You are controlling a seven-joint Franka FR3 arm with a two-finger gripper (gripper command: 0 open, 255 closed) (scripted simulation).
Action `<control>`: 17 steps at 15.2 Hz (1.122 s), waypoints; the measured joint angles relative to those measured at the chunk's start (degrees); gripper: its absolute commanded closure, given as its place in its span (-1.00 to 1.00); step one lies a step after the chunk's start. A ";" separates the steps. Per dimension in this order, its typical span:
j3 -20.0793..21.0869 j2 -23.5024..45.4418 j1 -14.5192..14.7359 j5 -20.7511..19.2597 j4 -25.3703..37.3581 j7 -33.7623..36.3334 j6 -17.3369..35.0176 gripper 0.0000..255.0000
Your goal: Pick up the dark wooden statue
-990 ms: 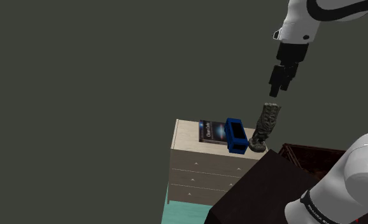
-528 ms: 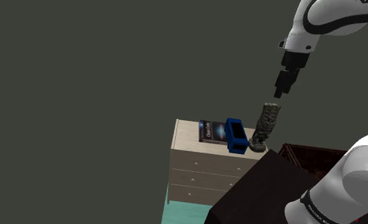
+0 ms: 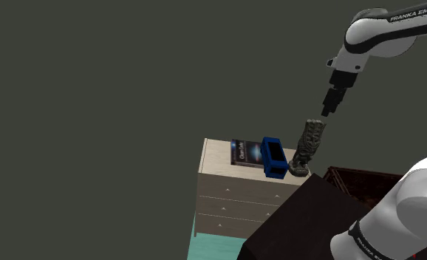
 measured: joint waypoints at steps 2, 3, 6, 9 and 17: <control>-3.20 3.55 0.12 0.97 1.84 -3.91 1.46 -1.00; -5.06 6.13 0.40 1.91 3.14 -6.20 2.50 -1.00; -9.79 13.61 1.17 5.79 6.44 -12.96 5.18 -1.00; -13.67 22.09 1.29 11.60 10.09 -20.65 7.11 -1.00; -15.57 37.16 -2.53 23.46 16.51 -33.91 8.64 -1.00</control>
